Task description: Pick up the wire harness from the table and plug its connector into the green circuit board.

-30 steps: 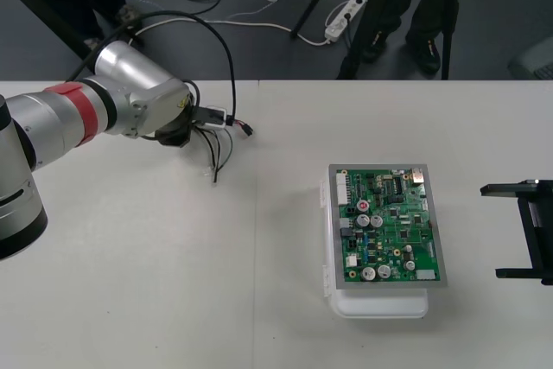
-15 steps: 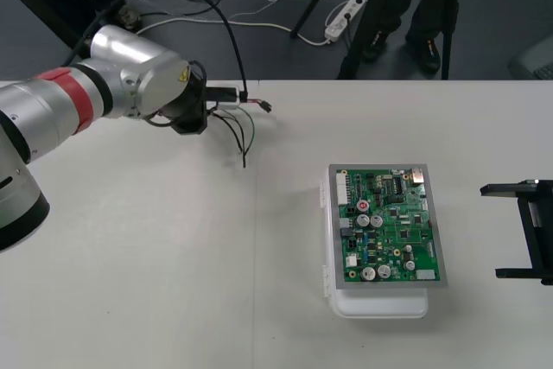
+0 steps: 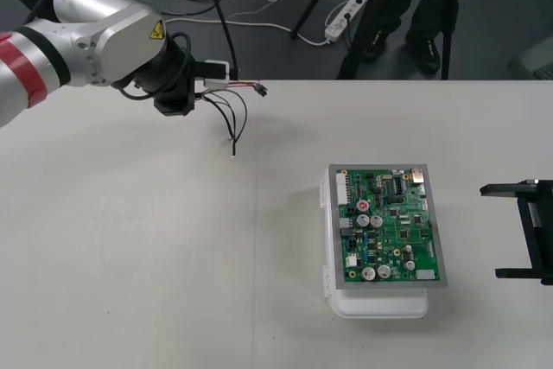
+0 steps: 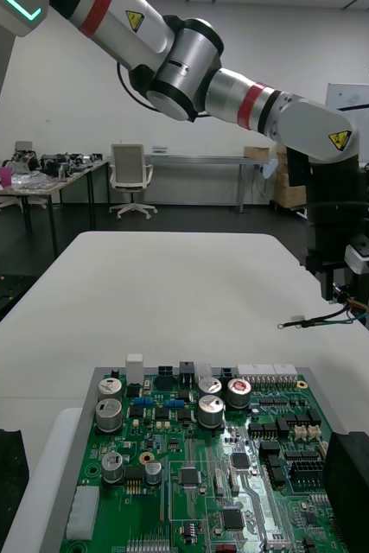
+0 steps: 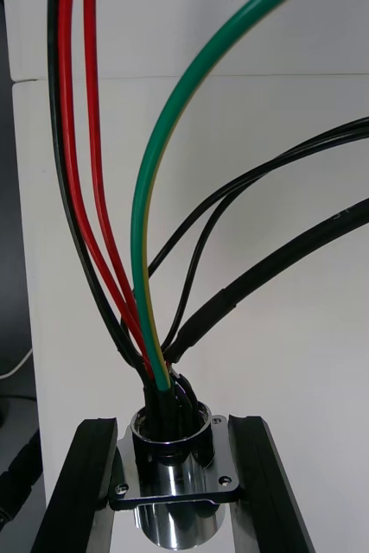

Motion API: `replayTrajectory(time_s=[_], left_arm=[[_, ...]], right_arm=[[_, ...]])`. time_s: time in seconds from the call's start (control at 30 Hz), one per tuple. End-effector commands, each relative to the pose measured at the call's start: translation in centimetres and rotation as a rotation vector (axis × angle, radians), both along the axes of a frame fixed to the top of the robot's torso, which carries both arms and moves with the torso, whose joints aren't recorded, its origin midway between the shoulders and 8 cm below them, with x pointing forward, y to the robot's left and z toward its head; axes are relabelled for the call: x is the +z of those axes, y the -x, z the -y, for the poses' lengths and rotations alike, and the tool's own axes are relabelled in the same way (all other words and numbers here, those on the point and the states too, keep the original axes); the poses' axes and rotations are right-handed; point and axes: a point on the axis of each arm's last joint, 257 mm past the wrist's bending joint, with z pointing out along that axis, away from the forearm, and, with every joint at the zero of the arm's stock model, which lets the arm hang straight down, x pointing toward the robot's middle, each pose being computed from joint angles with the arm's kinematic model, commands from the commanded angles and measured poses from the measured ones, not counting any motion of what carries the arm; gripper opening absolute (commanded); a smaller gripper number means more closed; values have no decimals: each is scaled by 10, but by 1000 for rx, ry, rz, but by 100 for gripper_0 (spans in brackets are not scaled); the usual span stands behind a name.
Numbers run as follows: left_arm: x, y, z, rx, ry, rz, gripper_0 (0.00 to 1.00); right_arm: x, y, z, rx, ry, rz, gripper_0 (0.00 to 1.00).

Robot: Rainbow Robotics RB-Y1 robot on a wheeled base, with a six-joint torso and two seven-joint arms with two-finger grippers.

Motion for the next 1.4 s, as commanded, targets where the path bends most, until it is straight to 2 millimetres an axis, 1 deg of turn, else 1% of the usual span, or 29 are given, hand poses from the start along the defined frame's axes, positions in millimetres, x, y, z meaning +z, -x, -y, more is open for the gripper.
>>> replayTrajectory(time_s=[0.03,0.17,0.33,0.5,0.6,0.8,0.9,1.17,1.4], left_arm=[[22,15,-32,80,53,-18,0],[23,31,-39,86,88,-28,0],[27,41,-43,96,128,-15,0],[27,51,-42,98,156,1,0],[31,56,-41,106,182,6,0],[32,64,-29,133,256,8,0],[35,67,-20,145,298,13,0],[48,72,14,136,387,24,0],[55,75,38,107,451,20,0]], right_arm=[[3,-1,-3,22,1,37,100],[3,-1,-3,22,1,37,100],[3,-1,-3,22,1,37,100],[3,-1,-3,22,1,37,100],[3,-1,-3,22,1,37,100],[3,-1,-3,22,1,37,100],[3,-1,-3,22,1,37,100],[3,-1,-3,22,1,37,100],[3,-1,-3,22,1,37,100]])
